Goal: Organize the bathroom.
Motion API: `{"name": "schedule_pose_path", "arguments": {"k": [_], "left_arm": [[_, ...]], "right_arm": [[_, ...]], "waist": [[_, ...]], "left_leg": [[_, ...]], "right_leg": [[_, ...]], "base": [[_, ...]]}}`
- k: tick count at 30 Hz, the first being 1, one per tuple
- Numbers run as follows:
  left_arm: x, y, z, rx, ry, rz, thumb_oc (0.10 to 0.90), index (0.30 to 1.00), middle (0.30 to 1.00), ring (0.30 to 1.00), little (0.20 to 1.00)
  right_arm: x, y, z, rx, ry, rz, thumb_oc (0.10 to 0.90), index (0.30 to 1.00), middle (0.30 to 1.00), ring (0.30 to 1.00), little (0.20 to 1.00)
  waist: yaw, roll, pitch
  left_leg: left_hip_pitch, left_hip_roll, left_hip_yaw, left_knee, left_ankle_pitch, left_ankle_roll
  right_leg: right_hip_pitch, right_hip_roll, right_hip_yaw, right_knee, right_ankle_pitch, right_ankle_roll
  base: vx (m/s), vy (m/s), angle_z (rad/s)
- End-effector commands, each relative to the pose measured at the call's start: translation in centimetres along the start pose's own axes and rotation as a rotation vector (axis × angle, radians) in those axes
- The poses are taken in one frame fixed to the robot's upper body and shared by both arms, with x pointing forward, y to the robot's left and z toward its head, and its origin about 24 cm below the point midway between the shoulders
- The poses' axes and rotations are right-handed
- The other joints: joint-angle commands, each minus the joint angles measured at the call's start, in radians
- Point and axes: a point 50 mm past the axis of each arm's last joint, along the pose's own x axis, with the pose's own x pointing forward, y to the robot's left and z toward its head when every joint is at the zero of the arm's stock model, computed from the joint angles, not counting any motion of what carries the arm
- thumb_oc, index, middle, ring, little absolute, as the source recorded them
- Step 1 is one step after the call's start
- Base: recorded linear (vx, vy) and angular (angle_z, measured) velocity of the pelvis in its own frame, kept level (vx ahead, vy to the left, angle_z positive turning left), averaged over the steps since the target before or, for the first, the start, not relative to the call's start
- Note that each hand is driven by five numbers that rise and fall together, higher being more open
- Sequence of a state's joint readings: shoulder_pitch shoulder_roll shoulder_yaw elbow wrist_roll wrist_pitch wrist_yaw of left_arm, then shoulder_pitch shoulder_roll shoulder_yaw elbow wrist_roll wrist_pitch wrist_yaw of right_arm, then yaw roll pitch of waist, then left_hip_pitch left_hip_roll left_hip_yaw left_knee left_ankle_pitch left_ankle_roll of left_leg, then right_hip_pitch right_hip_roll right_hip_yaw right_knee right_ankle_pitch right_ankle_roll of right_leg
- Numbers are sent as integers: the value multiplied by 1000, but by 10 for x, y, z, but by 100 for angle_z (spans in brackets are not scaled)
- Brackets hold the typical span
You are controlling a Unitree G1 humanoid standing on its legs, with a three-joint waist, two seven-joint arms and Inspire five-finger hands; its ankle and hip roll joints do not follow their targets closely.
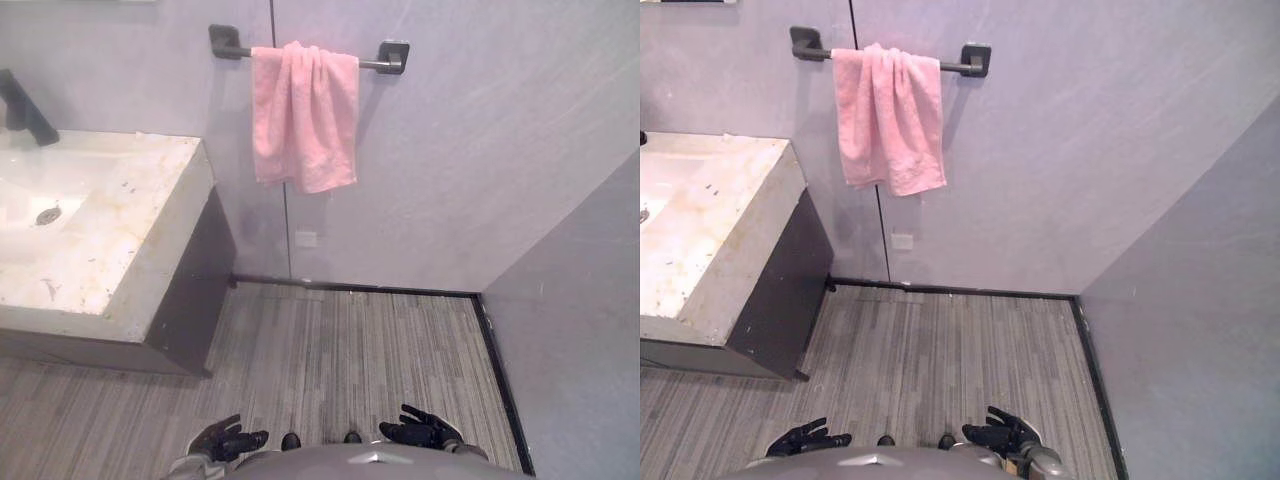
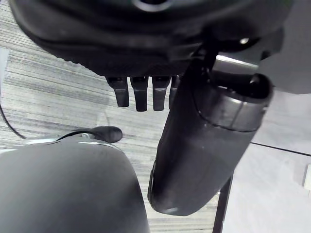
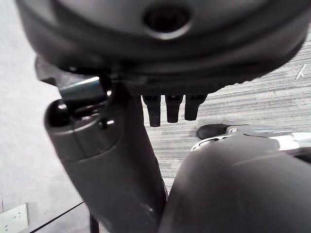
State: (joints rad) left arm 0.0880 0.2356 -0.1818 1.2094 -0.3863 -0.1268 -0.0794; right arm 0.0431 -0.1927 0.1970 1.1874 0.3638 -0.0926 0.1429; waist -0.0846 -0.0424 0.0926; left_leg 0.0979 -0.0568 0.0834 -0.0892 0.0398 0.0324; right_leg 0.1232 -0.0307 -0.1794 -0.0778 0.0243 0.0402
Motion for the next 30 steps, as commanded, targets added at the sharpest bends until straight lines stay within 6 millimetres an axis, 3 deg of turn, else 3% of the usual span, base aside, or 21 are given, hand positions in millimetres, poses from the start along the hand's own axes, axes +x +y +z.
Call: {"name": "schedule_pose_path", "arguments": {"k": [1,30], "left_arm": [[5,-10,16,29,-40,-36,800,900,900,900,900],[5,-5,20,4,-66,13,800,900,900,900,900]], "right_arm": [[3,-8,21,-27,-48,-17,800,900,900,900,900],[2,-4,20,-6,-72,30,800,900,900,900,900]], "waist": [[6,56,4],[7,59,8]], "left_leg": [[20,8,65,20,-96,-20],[22,11,55,34,-103,-17]], "right_leg": [[-45,20,-42,95,-112,75],[-42,29,-46,120,-137,64]], "base": [[0,0,0],[9,-15,0]]}}
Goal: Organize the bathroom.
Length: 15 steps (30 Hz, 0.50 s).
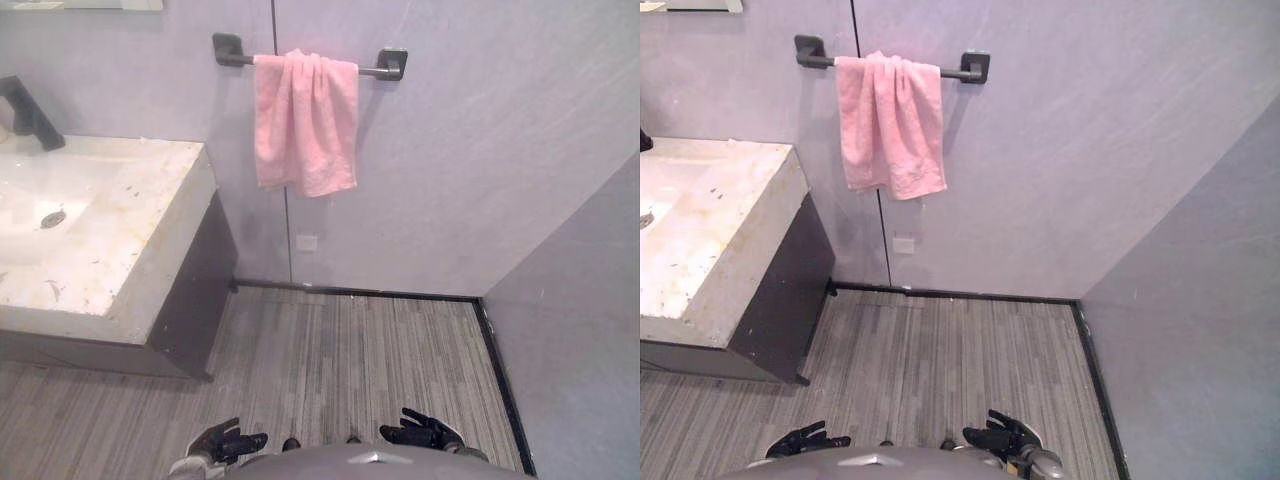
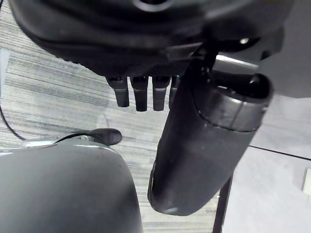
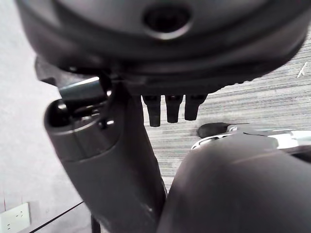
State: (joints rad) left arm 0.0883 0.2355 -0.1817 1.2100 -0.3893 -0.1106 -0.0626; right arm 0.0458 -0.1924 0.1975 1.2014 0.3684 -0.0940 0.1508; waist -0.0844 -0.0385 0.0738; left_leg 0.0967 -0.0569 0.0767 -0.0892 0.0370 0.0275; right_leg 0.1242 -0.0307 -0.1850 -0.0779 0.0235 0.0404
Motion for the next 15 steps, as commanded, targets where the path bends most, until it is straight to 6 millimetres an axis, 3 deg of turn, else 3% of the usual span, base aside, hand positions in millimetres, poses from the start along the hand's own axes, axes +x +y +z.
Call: {"name": "schedule_pose_path", "arguments": {"k": [1,8,11,13,15], "left_arm": [[5,-6,23,8,-87,-2,800,900,900,900,900],[4,1,37,-80,-175,20,800,900,900,900,900],[3,-1,69,-124,-291,-14,800,900,900,900,900],[-2,2,100,-127,-405,-26,800,900,900,900,900],[-11,5,136,-135,-523,-33,800,900,900,900,900]], "right_arm": [[3,-3,25,-16,-93,32,800,900,900,900,900],[1,2,44,-78,-213,75,800,900,900,900,900],[-3,9,82,-145,-356,108,800,900,900,900,900],[-12,13,114,-212,-485,136,800,900,900,900,900],[-24,15,144,-256,-614,150,800,900,900,900,900]], "waist": [[6,55,27],[3,51,32],[10,22,56],[15,12,81],[23,16,103]], "left_leg": [[22,12,61,36,-101,-12],[11,19,67,106,-123,-20],[-109,19,95,365,-155,-42],[-199,34,82,514,-122,-55],[-243,49,70,528,-89,-51]], "right_leg": [[-41,30,-40,120,-137,63],[-33,32,-44,138,-155,49],[-28,13,-38,164,-170,18],[-35,10,-31,184,-173,-7],[-33,23,-12,203,-179,-13]], "base": [[59,-71,3],[80,-83,2],[39,-90,4],[33,-67,17],[110,-1,16]]}}
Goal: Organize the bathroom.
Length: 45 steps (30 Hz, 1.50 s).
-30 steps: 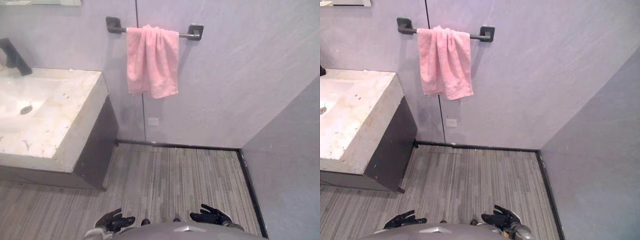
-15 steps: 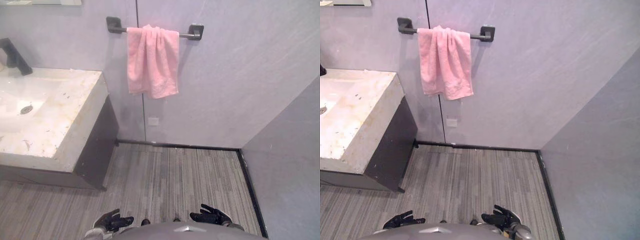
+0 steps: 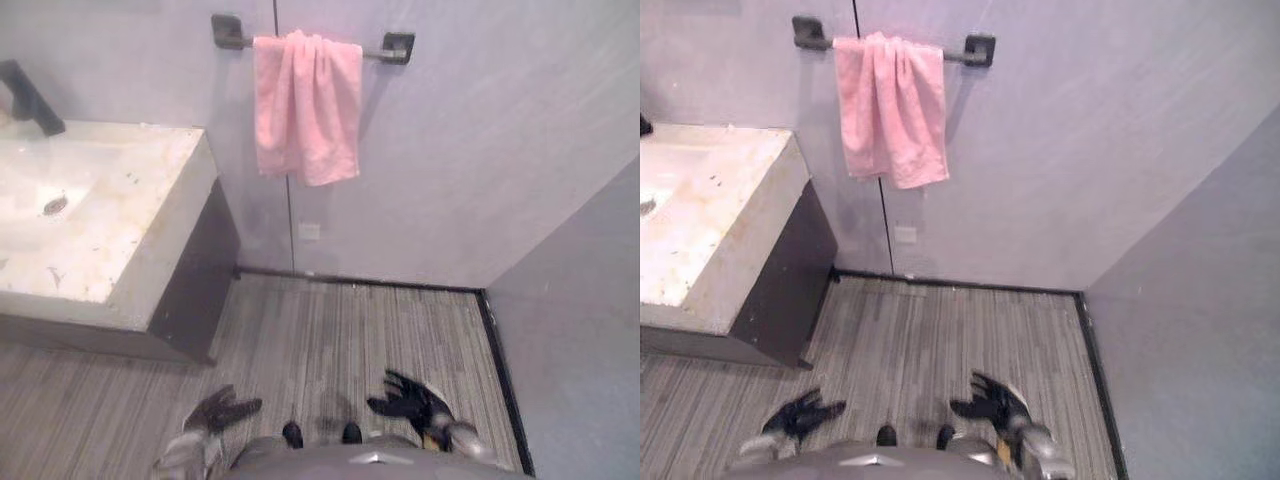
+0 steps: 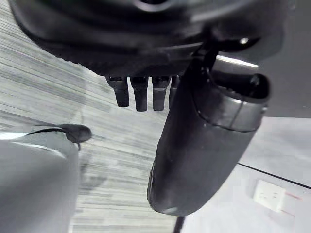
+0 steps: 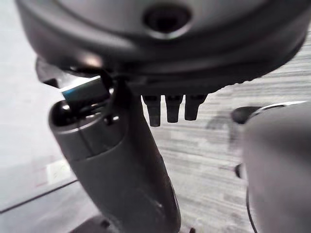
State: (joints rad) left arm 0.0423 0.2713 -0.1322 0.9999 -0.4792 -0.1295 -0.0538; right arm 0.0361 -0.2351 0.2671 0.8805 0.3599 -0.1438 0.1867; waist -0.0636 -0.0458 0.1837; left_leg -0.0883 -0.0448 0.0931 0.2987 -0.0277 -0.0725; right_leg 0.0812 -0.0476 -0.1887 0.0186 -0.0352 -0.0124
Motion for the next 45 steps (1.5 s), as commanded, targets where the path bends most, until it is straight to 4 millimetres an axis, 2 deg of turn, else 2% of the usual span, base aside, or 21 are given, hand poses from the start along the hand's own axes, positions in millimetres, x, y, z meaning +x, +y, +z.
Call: {"name": "schedule_pose_path", "arguments": {"k": [1,2,3,5,6,7,9,11,14,16,19,20,22,26,28,29,31,34,41,42,45], "left_arm": [[4,-1,85,-30,-314,-22,800,900,900,900,900],[1,-2,106,-4,-398,-23,800,900,900,900,900],[0,-2,108,-3,-411,-25,800,900,900,900,900],[-13,-12,154,-15,-586,-77,800,900,900,900,900],[-19,-16,170,-20,-647,-102,800,900,900,900,900],[-19,-15,170,-20,-647,-101,800,900,900,900,900],[-37,-30,204,-26,-799,-138,800,900,900,900,900],[-60,-47,233,-16,-943,-159,800,900,900,900,900],[-78,-66,248,-3,-1039,-190,800,900,900,900,900],[-83,-77,251,17,-1049,-228,800,900,900,900,900],[-91,-104,252,56,-1057,-312,800,900,900,900,900],[-92,-109,251,51,-1058,-310,800,900,900,900,900],[-94,-112,249,52,-1074,-295,800,900,900,900,900],[-101,-115,249,56,-1149,-222,800,900,900,900,900],[-102,-114,250,67,-1166,-196,800,900,900,900,900],[-105,-111,251,54,-1188,-155,800,900,900,900,900],[-109,-106,253,43,-1226,-100,800,900,900,900,900],[-114,-99,255,22,-1260,-58,800,900,900,900,900],[-125,-99,267,34,-1344,-62,800,900,900,900,900],[-128,-101,270,28,-1345,-81,800,900,900,900,900],[-129,-102,275,-18,-1332,-93,800,900,900,900,900]], "right_arm": [[0,-18,88,-157,-350,4,800,900,900,900,900],[-4,-17,109,-166,-458,-3,800,900,900,900,900],[-5,-17,111,-161,-474,-2,800,900,900,900,900],[-20,-14,146,-174,-665,-28,800,900,900,900,900],[-26,-14,156,-178,-729,-38,800,900,900,900,900],[-26,-14,156,-178,-729,-38,800,900,900,900,900],[-40,-13,176,-179,-873,-64,800,900,900,900,900],[-52,-3,197,-228,-1012,-79,800,900,900,900,900],[-58,4,213,-215,-1111,-134,800,900,900,900,900],[-61,8,220,-180,-1155,-156,800,900,900,900,900],[-73,14,235,-160,-1242,-211,800,900,900,900,900],[-75,17,238,-144,-1256,-215,800,900,900,900,900],[-76,25,241,-161,-1283,-218,800,900,900,900,900],[-83,44,252,-207,-1338,-154,800,900,900,900,900],[-85,44,256,-223,-1358,-145,800,900,900,900,900],[-88,44,264,-230,-1375,-124,800,900,900,900,900],[-89,46,273,-268,-1393,-110,800,900,900,900,900],[-90,49,284,-293,-1408,-87,800,900,900,900,900],[-90,38,305,-255,-1379,-143,800,900,900,900,900],[-94,38,312,-268,-1387,-156,800,900,900,900,900],[-98,40,323,-273,-1397,-170,800,900,900,900,900]], "waist": [[8,29,0],[11,40,3],[12,41,4],[-5,71,1],[-9,78,2],[-10,77,3],[-11,87,2],[-5,96,1],[7,102,-16],[6,109,-31],[-10,137,-38],[-12,141,-38],[-12,141,-41],[-7,116,-53],[-3,109,-53],[6,89,-56],[18,70,-56],[32,62,-48],[41,42,-62],[46,18,-55],[47,-5,-30]], "left_leg": [[-50,41,54,96,-9,54],[-18,54,50,-23,17,56],[-11,55,50,-39,21,56],[34,123,50,-310,115,38],[22,151,48,-365,162,28],[24,149,47,-365,162,28],[-20,195,28,-373,223,12],[-9,193,25,-368,193,20],[12,156,40,-344,158,36],[49,141,40,-373,148,54],[111,127,32,-386,109,88],[120,123,33,-386,105,90],[125,113,36,-386,109,90],[143,81,67,-383,116,69],[146,80,72,-386,115,59],[145,70,81,-386,106,49],[151,55,90,-386,90,42],[164,47,98,-386,75,42],[162,30,77,-299,16,36],[86,7,84,-119,-8,13],[-29,26,98,152,2,-13]], "right_leg": [[15,49,-4,111,-122,41],[25,64,-5,110,-124,47],[27,65,-5,110,-124,48],[44,85,-10,104,-134,62],[54,89,-10,104,-146,64],[55,88,-10,105,-148,65],[78,93,-22,125,-188,67],[77,92,-13,195,-220,73],[99,76,4,261,-275,94],[56,54,3,386,-245,128],[-127,-38,10,723,-151,185],[-133,-51,8,722,-146,184],[-109,-61,-11,657,-145,186],[-17,-41,-87,290,-130,166],[-3,-33,-108,194,-120,154],[0,-23,-126,62,-61,146],[1,-19,-141,-56,17,150],[-7,-14,-143,-96,59,156],[-8,15,-65,-76,43,131],[2,9,-47,-67,36,112],[12,11,-45,-50,22,76]], "base": [[258,84,-7],[243,89,-10],[309,148,-9],[425,234,1],[338,178,13],[355,131,20],[471,172,24],[490,235,-15],[422,245,-38],[352,266,-28],[283,257,-17],[255,202,-9],[175,84,-28],[163,17,-42],[134,-50,-44],[146,-75,-36],[154,-75,-24],[150,-75,-25],[217,-173,28],[195,-183,42],[187,-172,46]]}}
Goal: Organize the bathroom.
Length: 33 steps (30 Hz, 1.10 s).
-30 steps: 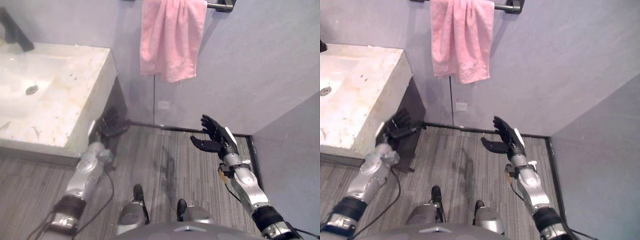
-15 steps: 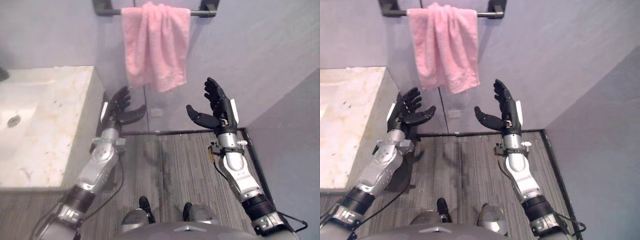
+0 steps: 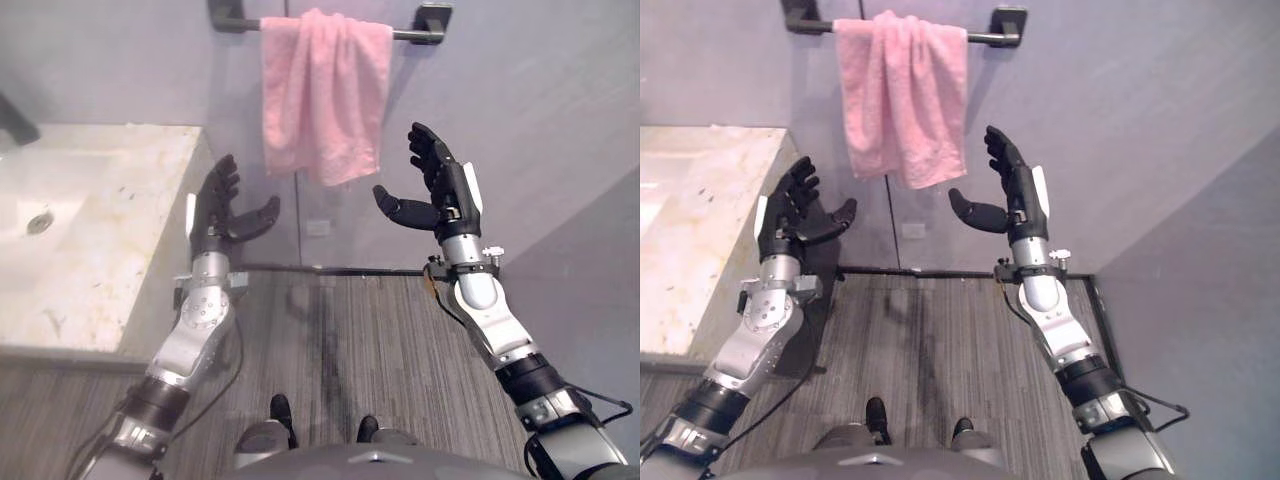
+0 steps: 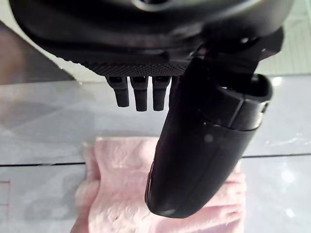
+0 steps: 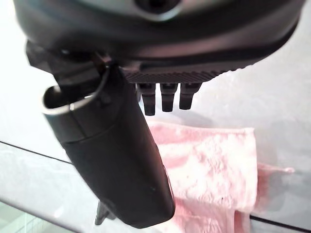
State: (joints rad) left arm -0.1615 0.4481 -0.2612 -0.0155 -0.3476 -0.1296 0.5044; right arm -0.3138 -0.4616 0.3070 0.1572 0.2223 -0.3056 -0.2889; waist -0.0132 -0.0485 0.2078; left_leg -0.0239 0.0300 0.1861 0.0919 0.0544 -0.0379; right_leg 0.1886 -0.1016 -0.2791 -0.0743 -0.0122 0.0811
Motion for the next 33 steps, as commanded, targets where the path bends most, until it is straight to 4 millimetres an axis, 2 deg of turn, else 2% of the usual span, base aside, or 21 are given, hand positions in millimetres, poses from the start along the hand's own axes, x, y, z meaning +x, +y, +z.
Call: {"name": "schedule_pose_path", "arguments": {"k": [1,4,5,6,7,8,9,10,11,14,16,19,21,22,23,26,27,29,30,32,33], "left_arm": [[16,-10,43,-99,-226,-18,800,900,900,900,900],[17,-11,41,-92,-219,-28,800,900,900,900,900],[17,-11,40,-80,-214,-33,800,900,900,900,900],[17,-9,38,-72,-207,-41,800,900,900,900,900],[17,-9,38,-70,-205,-42,800,900,900,900,900],[15,-9,36,-80,-190,-47,800,900,900,900,900],[15,-9,36,-80,-189,-47,800,900,900,900,900],[12,-10,33,-89,-177,-52,800,900,900,900,900],[10,-11,31,-89,-172,-53,800,900,900,900,900],[6,-10,27,-80,-168,-59,800,900,900,900,900],[6,-7,26,-81,-168,-51,800,900,900,900,900],[6,-1,25,-75,-145,-32,800,900,900,900,900],[8,1,21,-79,-125,-35,800,900,900,900,900],[9,1,21,-82,-123,-37,800,900,900,900,900],[11,0,22,-81,-122,-50,800,900,900,900,900],[12,-5,24,-61,-120,-69,800,900,900,900,900],[13,-7,24,-59,-115,-75,800,900,900,900,900],[14,-13,27,-81,-111,-82,800,900,900,900,900],[15,-19,30,-92,-117,-92,800,900,900,900,900],[15,-24,29,-89,-114,-97,800,900,900,900,900],[15,-25,28,-89,-112,-100,800,900,900,900,900]], "right_arm": [[36,-10,49,44,-222,-59,800,900,900,900,900],[40,-6,51,53,-224,-62,800,900,900,900,900],[40,-5,51,53,-224,-59,800,900,900,900,900],[39,-4,51,47,-231,-53,800,900,900,900,900],[38,-4,51,44,-232,-51,800,900,900,900,900],[32,-5,48,32,-233,-49,800,900,900,900,900],[32,-5,48,31,-232,-49,800,900,900,900,900],[25,-5,45,24,-229,-51,800,900,900,900,900],[22,-5,42,26,-225,-48,800,900,900,900,900],[18,-5,40,26,-224,-38,800,900,900,900,900],[20,-5,41,18,-227,-20,800,900,900,900,900],[20,-6,38,39,-206,-29,800,900,900,900,900],[19,-8,38,42,-202,-40,800,900,900,900,900],[19,-8,38,40,-202,-41,800,900,900,900,900],[21,-9,38,40,-196,-51,800,900,900,900,900],[22,-13,34,71,-167,-76,800,900,900,900,900],[21,-11,33,79,-162,-75,800,900,900,900,900],[25,0,35,90,-167,-36,800,900,900,900,900],[26,12,36,105,-160,-5,800,900,900,900,900],[26,18,36,101,-157,25,800,900,900,900,900],[25,19,35,101,-157,24,800,900,900,900,900]], "waist": [[-2,-2,-46],[-4,6,-44],[-7,15,-50],[-18,33,-60],[-20,37,-62],[-27,48,-69],[-28,48,-70],[-25,61,-70],[-21,65,-69],[-15,67,-66],[-14,70,-60],[5,74,-64],[5,78,-72],[5,79,-72],[1,86,-72],[-3,90,-74],[-5,89,-77],[4,84,-81],[7,91,-76],[-3,84,-71],[-4,84,-71]], "left_leg": [[-117,-40,4,397,-79,-51],[-88,-27,22,307,-97,-29],[-49,-20,31,210,-98,-18],[8,6,47,32,-74,-14],[21,12,50,-11,-60,-15],[29,41,42,-114,-1,-25],[33,40,42,-122,4,-26],[-8,73,6,-172,92,-50],[-48,88,-19,-179,117,-59],[-95,110,-46,-179,135,-64],[-82,109,-30,-174,107,-50],[-66,80,-29,-159,92,-28],[-21,72,-26,-169,76,1],[-16,70,-24,-168,72,6],[8,66,-25,-169,62,18],[26,48,-44,-166,40,31],[32,40,-51,-166,34,34],[42,23,-53,-161,30,28],[29,27,-47,-142,26,20],[15,11,-41,-123,5,32],[13,12,-37,-123,4,31]], "right_leg": [[-86,73,41,49,-11,-24],[-80,85,38,57,-21,-21],[-79,92,32,55,-24,-16],[-75,100,23,43,-28,-8],[-72,103,22,40,-29,-6],[-59,110,29,25,-36,-4],[-58,110,28,25,-36,-4],[-42,126,34,27,-61,-6],[-36,134,38,36,-81,-8],[-35,143,36,84,-127,-12],[-42,145,45,148,-158,-19],[-31,131,39,241,-224,-2],[-89,84,26,406,-198,41],[-105,73,26,444,-194,49],[-159,41,39,565,-167,77],[-203,14,67,670,-138,103],[-203,8,69,661,-127,103],[-166,-21,38,536,-114,96],[-142,-11,25,468,-161,95],[-157,16,76,462,-146,90],[-153,22,79,456,-154,89]], "base": [[195,-95,28],[218,-22,22],[309,79,12],[333,95,-1],[432,130,-9],[262,69,-9],[456,91,-1],[401,56,6],[439,63,7],[422,94,4],[465,192,-15],[482,208,-26],[409,194,-36],[340,181,-31],[292,148,-22],[286,99,-16],[241,37,-6],[172,-3,-1],[131,-15,4],[87,-8,-25],[79,-39,-29]]}}
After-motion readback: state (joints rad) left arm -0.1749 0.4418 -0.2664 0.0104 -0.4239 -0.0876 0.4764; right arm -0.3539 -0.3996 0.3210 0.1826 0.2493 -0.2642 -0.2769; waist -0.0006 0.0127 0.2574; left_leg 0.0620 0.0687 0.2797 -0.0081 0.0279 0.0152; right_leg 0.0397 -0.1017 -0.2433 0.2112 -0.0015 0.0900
